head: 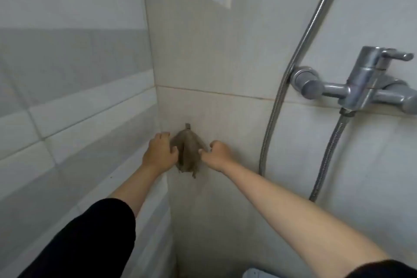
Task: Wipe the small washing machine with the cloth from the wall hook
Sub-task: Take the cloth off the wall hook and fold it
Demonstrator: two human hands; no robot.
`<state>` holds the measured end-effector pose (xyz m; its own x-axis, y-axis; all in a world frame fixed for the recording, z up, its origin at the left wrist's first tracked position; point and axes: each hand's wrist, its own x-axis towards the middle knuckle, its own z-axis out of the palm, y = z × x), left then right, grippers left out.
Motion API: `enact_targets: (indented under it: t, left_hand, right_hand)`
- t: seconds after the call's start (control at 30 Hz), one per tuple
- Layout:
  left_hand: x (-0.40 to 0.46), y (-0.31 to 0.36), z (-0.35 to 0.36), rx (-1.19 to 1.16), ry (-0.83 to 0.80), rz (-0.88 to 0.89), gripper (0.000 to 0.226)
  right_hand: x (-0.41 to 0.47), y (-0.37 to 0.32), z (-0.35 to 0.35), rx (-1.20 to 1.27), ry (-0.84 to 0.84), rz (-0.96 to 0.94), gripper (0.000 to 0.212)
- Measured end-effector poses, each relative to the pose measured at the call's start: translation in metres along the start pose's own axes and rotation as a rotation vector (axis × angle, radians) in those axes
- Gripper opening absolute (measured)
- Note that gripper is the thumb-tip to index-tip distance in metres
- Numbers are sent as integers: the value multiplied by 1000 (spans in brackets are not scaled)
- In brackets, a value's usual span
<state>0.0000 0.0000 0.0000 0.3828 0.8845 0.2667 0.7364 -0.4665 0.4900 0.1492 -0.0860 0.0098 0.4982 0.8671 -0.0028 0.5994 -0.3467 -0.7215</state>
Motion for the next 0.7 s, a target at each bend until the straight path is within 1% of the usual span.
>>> enact_targets:
  t: [0.03, 0.1, 0.17, 0.23, 0.3, 0.43, 0.5, 0.53, 0.57, 0.63, 0.7]
  left_hand:
    - [3, -6, 4, -33, -23, -35, 53]
    - [10, -16, 11, -134, -55, -123, 41]
    - [16, -21, 18, -287, -114, -269, 41]
    - [21, -21, 26, -504, -147, -409, 48]
    - [25, -19, 30, -681, -174, -494, 50]
    - [33, -16, 38, -931, -162, -578, 46]
    - [33, -13, 38, -982, -149, -609, 39]
    - [34, -12, 38, -995, -134, -610, 34]
    - [35, -12, 37, -1001, -124, -595, 27]
    - [35, -14, 35, -972, -94, -545, 21]
    - [39, -22, 33, -914, -70, -511, 31]
  right_hand:
    - [6, 0, 11, 71, -7, 72, 39]
    - [12, -1, 28, 248, -8, 213, 50]
    - [18, -3, 42, 471, 11, 334, 60]
    - [20, -7, 51, 659, 31, 433, 59]
    - [24, -10, 59, 769, 39, 492, 53]
    - [31, -10, 65, 833, 69, 510, 39]
    - [31, -10, 61, 769, 108, 473, 27]
    - [32, -10, 59, 722, 130, 441, 16]
    - [32, -10, 56, 680, 154, 401, 11]
    - [30, -11, 50, 601, 213, 317, 33]
    - [26, -15, 40, 544, 251, 245, 38]
